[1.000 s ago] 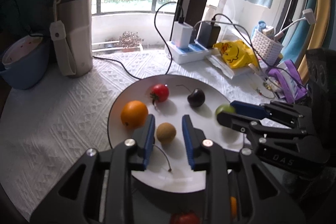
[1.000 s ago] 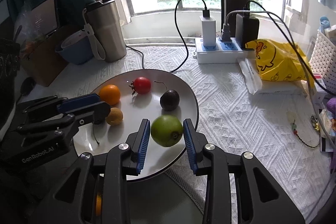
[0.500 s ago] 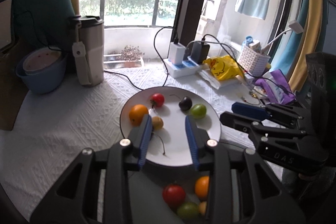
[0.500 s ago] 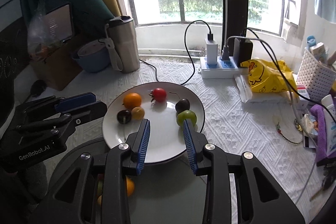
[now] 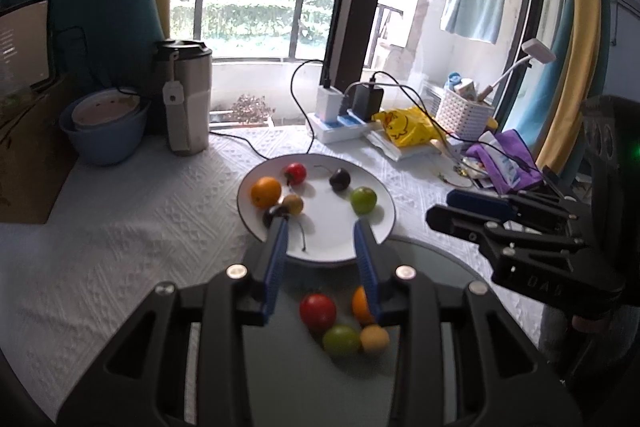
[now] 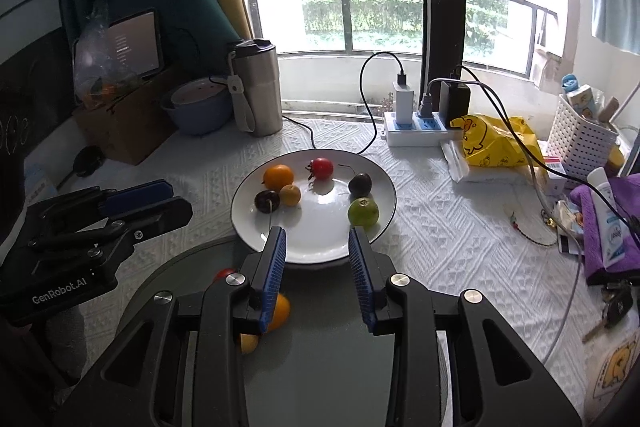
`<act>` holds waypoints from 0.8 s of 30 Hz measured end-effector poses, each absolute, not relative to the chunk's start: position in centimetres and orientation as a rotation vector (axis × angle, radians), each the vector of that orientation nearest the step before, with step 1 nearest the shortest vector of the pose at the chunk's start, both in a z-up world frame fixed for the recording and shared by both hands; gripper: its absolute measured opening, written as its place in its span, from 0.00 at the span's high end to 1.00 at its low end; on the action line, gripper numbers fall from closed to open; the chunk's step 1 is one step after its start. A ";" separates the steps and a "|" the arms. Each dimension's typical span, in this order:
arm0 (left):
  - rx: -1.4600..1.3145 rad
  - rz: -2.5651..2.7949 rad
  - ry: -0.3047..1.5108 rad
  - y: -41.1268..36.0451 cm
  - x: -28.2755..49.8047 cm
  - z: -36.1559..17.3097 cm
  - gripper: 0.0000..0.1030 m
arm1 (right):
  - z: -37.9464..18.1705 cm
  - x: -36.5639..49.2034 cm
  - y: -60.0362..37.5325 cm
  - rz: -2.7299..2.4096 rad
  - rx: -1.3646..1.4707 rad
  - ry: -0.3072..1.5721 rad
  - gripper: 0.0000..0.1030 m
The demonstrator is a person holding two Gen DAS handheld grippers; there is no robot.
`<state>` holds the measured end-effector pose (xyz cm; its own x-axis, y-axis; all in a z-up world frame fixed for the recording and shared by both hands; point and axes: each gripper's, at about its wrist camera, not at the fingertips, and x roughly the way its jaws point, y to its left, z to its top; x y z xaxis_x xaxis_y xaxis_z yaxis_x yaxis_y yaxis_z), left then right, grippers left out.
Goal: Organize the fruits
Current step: 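Grasp the orange with the right gripper while the left gripper grasps a small green fruit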
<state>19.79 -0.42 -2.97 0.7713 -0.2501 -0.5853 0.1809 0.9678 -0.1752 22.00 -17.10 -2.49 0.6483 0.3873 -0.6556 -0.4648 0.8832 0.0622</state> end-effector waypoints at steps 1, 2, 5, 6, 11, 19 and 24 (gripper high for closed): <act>-0.111 -0.234 0.651 -0.4 19.5 -3.0 0.65 | -2.4 21.6 -17.2 0.485 -0.115 0.715 0.66; -0.111 -0.233 0.652 -0.4 19.3 -3.1 0.65 | -2.4 21.3 -17.2 0.485 -0.113 0.713 0.66; -0.110 -0.234 0.657 -0.5 18.4 -3.4 0.65 | -2.4 20.6 -17.3 0.486 -0.109 0.711 0.66; -0.110 -0.234 0.660 -0.5 18.2 -3.5 0.65 | -2.5 20.3 -17.4 0.486 -0.108 0.711 0.66; -0.116 -0.237 0.685 -0.8 17.2 -4.7 0.65 | -3.5 19.4 -17.3 0.490 -0.107 0.732 0.66; -0.133 -0.236 0.754 -1.0 16.5 -8.0 0.65 | -6.2 18.7 -17.0 0.498 -0.105 0.789 0.66; -0.149 -0.234 0.789 -1.0 16.7 -9.5 0.65 | -7.8 19.1 -16.5 0.512 -0.098 0.827 0.60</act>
<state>16.69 -0.95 -9.45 0.6809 -0.2629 -0.6836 0.1520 0.9638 -0.2193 19.09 -16.49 -7.77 0.5636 0.3975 -0.7241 -0.4719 0.8744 0.1127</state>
